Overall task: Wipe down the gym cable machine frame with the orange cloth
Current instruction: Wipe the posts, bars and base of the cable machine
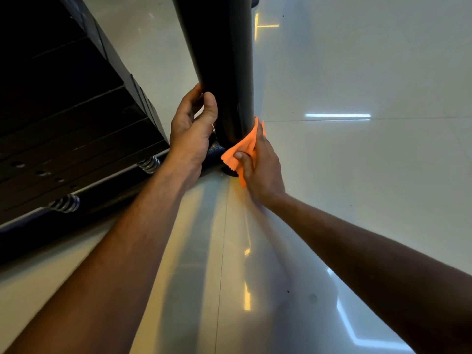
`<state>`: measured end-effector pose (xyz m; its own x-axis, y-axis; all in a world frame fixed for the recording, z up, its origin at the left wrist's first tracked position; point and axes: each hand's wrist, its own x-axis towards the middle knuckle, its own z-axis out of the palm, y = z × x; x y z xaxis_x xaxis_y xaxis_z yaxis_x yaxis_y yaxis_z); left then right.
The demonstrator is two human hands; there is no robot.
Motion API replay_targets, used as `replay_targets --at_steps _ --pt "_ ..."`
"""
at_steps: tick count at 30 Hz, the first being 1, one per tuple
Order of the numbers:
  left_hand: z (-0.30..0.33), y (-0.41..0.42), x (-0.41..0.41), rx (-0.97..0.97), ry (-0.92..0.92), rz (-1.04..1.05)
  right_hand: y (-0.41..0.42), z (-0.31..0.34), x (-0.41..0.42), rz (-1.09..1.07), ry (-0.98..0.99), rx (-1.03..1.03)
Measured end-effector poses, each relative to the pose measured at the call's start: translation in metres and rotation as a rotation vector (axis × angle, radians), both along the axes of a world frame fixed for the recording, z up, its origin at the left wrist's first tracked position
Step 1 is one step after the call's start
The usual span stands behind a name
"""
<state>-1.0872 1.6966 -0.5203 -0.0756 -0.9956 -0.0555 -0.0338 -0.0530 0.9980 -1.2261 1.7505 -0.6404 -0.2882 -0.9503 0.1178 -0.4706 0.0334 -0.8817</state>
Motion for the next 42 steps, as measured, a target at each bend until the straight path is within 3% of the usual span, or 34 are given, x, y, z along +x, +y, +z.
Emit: replay_targets --at_steps 4,15,19,25,33,42 --pt "0.001 0.002 -0.001 0.019 -0.001 0.014 -0.001 0.011 0.016 -0.072 -0.09 -0.016" --pt "0.0 0.019 -0.001 0.014 -0.026 0.021 0.019 0.028 -0.028 0.042 0.137 0.049" --pt "0.007 0.034 0.005 0.018 -0.146 0.01 0.038 0.056 -0.041 0.121 0.121 0.061" --pt "0.048 0.072 0.0 0.054 -0.318 -0.028 0.079 0.141 -0.054 0.219 0.291 0.091" --pt "0.207 0.134 -0.006 -0.12 -0.606 -0.149 0.137 0.344 -0.079 0.254 0.333 0.25" --pt "0.521 0.191 -0.034 -0.178 -0.825 -0.33 0.192 0.653 -0.109 0.199 0.422 0.22"
